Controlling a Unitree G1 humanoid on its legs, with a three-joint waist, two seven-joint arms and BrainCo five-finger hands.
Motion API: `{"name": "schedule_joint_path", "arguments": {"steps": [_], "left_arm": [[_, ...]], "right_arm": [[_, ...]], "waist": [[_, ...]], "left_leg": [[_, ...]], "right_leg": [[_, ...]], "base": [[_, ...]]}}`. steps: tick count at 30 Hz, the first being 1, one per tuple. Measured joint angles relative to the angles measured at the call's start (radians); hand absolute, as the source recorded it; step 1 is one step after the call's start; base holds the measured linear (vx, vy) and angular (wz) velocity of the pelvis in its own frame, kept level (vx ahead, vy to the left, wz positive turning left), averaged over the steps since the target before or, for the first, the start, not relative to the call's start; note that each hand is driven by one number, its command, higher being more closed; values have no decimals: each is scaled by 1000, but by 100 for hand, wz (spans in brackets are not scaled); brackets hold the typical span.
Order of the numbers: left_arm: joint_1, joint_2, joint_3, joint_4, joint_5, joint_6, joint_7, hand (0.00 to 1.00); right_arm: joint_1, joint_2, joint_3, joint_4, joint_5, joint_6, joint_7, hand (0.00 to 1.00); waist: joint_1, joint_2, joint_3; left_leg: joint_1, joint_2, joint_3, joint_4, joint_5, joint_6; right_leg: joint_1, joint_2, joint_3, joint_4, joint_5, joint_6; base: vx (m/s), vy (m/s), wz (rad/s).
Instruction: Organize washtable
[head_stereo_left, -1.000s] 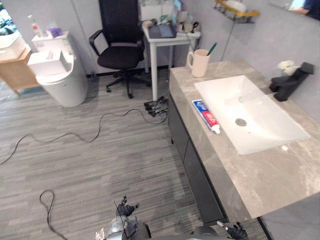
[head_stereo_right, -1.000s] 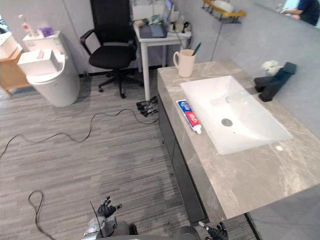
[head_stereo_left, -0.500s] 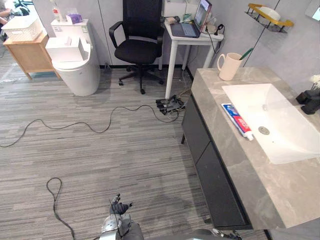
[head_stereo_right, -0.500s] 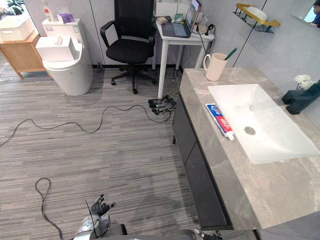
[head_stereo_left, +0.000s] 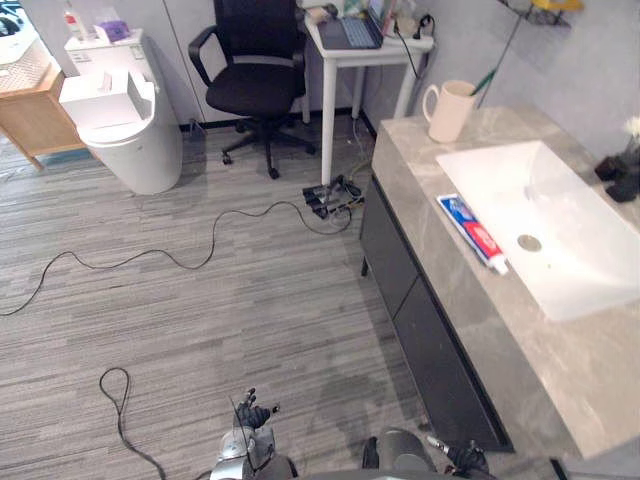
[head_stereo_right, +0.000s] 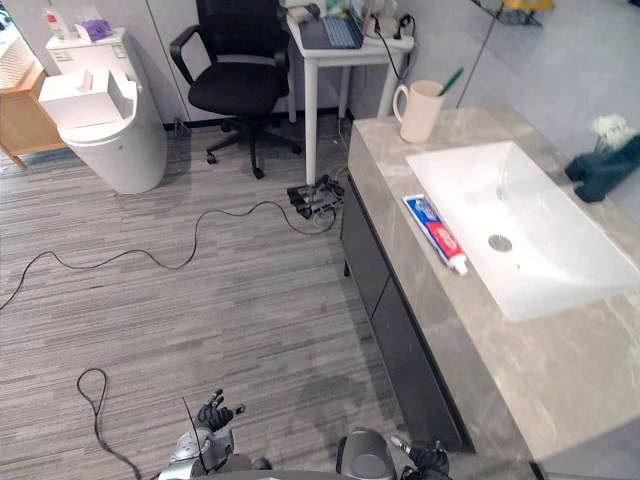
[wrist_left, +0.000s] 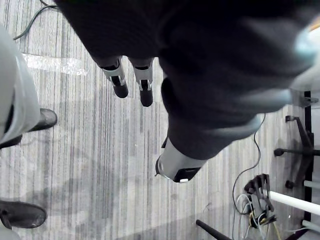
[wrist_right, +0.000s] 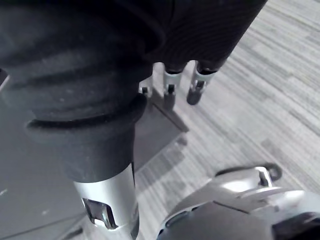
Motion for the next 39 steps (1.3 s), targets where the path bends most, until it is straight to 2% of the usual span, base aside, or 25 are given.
{"name": "schedule_joint_path", "arguments": {"steps": [3,4,5,6,7,8,12,13,14,15,16,18,20,22,23,25,27,29,30,31,33,34,36,38,39], "left_arm": [[-4,-16,28,-18,0,1,-2,0],[-4,-26,39,-43,-1,-1,-1,0],[4,-33,43,-55,-1,-3,-1,0],[8,-30,51,-55,-2,-4,-1,0],[10,-23,58,-55,-1,-3,1,0],[15,-25,58,-60,-2,-5,0,0],[2,-16,57,-74,-2,-13,0,0],[0,-23,48,-68,-2,-14,1,0],[1,-21,29,-59,-4,-16,1,0],[-8,-4,24,-53,-4,-16,1,0],[-10,11,25,-50,-4,-14,3,0],[-9,13,24,-41,-2,-13,1,0],[-6,15,20,-39,-2,-11,2,0],[-4,16,20,-26,-2,-5,4,0],[-4,15,19,-13,-2,-4,5,0],[-2,16,17,-2,-2,-3,6,0],[-2,17,10,12,-2,-2,5,0],[-4,39,-49,49,-1,-2,1,0],[-4,49,-64,54,-1,-2,0,0],[-8,57,-87,74,0,1,-1,0],[-15,46,-110,74,2,-2,-9,0],[-17,45,-111,74,5,-1,-15,0],[-25,39,-119,72,24,-1,-24,0],[-18,7,-113,46,37,-1,-24,0],[-15,1,-110,40,37,-3,-25,0]], "right_arm": [[-2,-17,0,0,-3,0,4,0],[-2,-36,7,-3,-1,1,10,0],[-2,-55,27,-1,1,8,26,0],[-3,-63,43,1,2,16,33,0],[-10,-70,57,-2,2,17,31,0],[-11,-70,56,-3,3,15,18,0],[-13,-46,42,-2,12,18,9,0],[-2,-52,34,-6,12,14,10,0],[-4,-54,34,-8,12,15,10,0],[0,-35,34,-11,13,15,9,0],[1,-3,27,-14,15,14,13,0],[-2,12,28,-19,15,14,15,0],[-7,13,28,-21,12,13,17,0],[-32,13,33,-20,6,12,18,0],[-49,14,35,-21,6,8,19,0],[-56,10,34,-26,-6,-1,19,0],[-67,7,35,-17,-8,-2,18,0],[-95,2,36,17,-10,-5,19,0],[-102,0,43,28,-11,-5,19,0],[-125,-16,44,51,-12,-7,20,0],[-143,-34,10,59,-9,-7,21,0],[-146,-38,-9,58,-3,-3,22,0],[-150,-20,-69,61,42,37,29,0],[-152,-30,-85,60,92,85,31,0],[-152,-30,-84,60,98,88,32,0]], "waist": [[-9,24,4],[1,50,16],[11,65,19],[14,61,21],[20,62,17],[19,63,17],[39,34,20],[39,51,11],[51,53,1],[45,39,-6],[32,-8,-32],[43,-20,-40],[57,-23,-41],[62,-9,-32],[60,8,-22],[58,16,-18],[52,15,-18],[22,13,-18],[19,6,-18],[7,24,-6],[5,68,9],[2,70,10],[-1,70,13],[2,83,34],[3,88,39]], "left_leg": [[-112,78,-55,282,-12,-25],[-168,134,-81,469,26,-77],[-194,179,-87,608,104,-74],[-216,192,-85,669,140,-70],[-237,199,-84,716,102,-51],[-261,200,-78,697,51,-35],[-334,163,-115,431,19,-9],[-326,139,-167,240,74,-19],[-323,119,-190,205,140,-43],[-324,103,-176,204,126,-40],[-326,82,-152,205,112,-23],[-289,72,-95,211,61,-6],[-245,71,-54,187,46,6],[-146,75,33,131,27,19],[-92,86,71,104,16,17],[-23,91,114,53,-1,16],[38,92,157,1,2,5],[97,89,199,-65,23,-40],[112,79,207,-81,25,-47],[152,79,193,-120,43,-65],[189,82,152,-178,84,-90],[191,82,143,-170,91,-102],[170,103,119,-44,100,-118],[60,174,50,331,136,-155],[32,191,35,416,131,-152]], "right_leg": [[76,42,-61,-60,-10,-5],[129,74,-56,-92,-14,-11],[184,95,-26,-123,-18,-18],[207,96,-3,-135,-19,-21],[236,90,37,-157,-19,-21],[248,79,80,-172,-19,-20],[285,17,174,-208,-18,-17],[288,18,193,-208,-17,1],[292,-1,229,-202,-35,49],[288,-24,243,-201,-34,52],[273,-46,269,-189,-5,52],[226,-65,331,-109,77,94],[173,-76,360,-14,120,107],[43,-84,365,205,201,119],[-17,-88,304,297,165,105],[-86,-85,162,344,109,76],[-129,-63,33,290,68,47],[-155,-2,-109,57,96,10],[-153,11,-136,-25,137,-9],[-114,42,-157,-57,168,-86],[-107,70,-149,-58,138,-92],[-104,70,-149,-52,123,-89],[-64,68,-151,-67,105,-87],[36,85,-116,-137,105,-87],[52,93,-100,-146,106,-86]], "base": [[268,-112,44],[262,-8,-41],[277,16,-65],[279,61,-98],[289,102,-107],[290,125,-108],[309,255,-82],[351,488,-72],[295,413,-61],[364,436,-28],[250,210,1],[318,320,-41],[229,218,-74],[191,160,-108],[160,108,-90],[194,49,-78],[226,-32,-58],[288,-88,-36],[372,-74,-37],[378,-51,-40],[462,-95,-39],[400,-136,-17],[228,-86,-12],[214,-9,-53],[95,89,-78]]}}
